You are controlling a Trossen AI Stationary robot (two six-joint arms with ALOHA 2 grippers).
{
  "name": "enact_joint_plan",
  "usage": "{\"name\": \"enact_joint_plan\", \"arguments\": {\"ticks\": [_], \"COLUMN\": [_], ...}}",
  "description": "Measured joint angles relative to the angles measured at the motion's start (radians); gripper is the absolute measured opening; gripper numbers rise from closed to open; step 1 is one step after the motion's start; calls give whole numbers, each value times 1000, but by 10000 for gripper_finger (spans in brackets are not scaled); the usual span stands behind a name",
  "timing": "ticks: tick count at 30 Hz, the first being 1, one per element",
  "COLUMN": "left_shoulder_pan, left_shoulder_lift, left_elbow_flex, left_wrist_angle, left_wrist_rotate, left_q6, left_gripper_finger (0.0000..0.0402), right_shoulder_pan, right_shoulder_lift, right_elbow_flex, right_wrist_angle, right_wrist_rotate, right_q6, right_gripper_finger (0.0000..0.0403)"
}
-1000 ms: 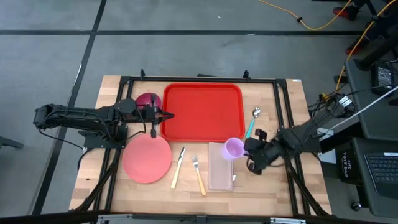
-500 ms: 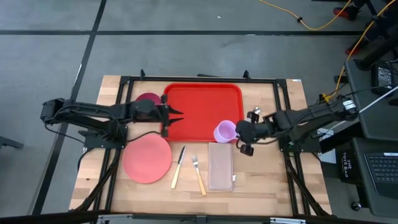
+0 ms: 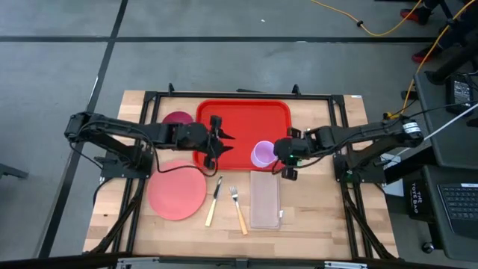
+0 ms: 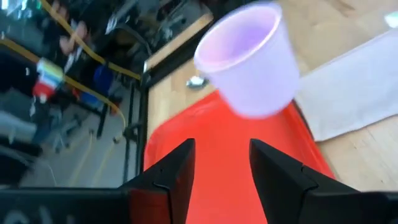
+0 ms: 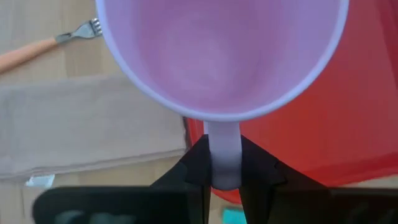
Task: Set up tray
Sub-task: Put the purple mug on the top left of the orange tray
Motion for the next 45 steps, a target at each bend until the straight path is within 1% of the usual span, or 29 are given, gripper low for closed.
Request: {"name": "enact_joint_plan", "arguments": {"ticks": [4,8,11,15,21,23,25,30,36,45], "left_shoulder_pan": [-41,-82,-104,-120,-119,-120,-120,-120,-116,-116], "left_shoulder_lift": [28,48,59,84,160,185,205,234,239,239], "left_elbow_flex": [17,28,59,134,247,273,288,308,307,308], "left_wrist_angle": [-4,-4,-22,-98,-237,-288,-300,-339,-350,-387], "left_wrist_rotate": [-1,-4,-18,-12,-9,-9,-9,-11,-59,-59], "left_q6": [90,146,183,183,160,145,145,142,129,115], "left_gripper_finger": [148,148,145,142,141,141,141,141,141,141], "right_shoulder_pan": [-31,-48,-53,-53,-53,-53,-53,-53,-53,-52], "right_shoulder_lift": [46,93,130,192,289,310,323,328,328,328], "right_elbow_flex": [55,126,182,261,392,426,450,466,466,466], "right_wrist_angle": [-8,-54,-84,-116,-189,-201,-212,-205,-205,-201], "right_wrist_rotate": [-22,-21,-21,-21,-21,-21,-21,-21,-21,-21], "right_q6": [-44,-71,-93,-128,-178,-188,-200,-223,-222,-224], "right_gripper_finger": [59,59,59,59,59,59,59,59,59,59]}}
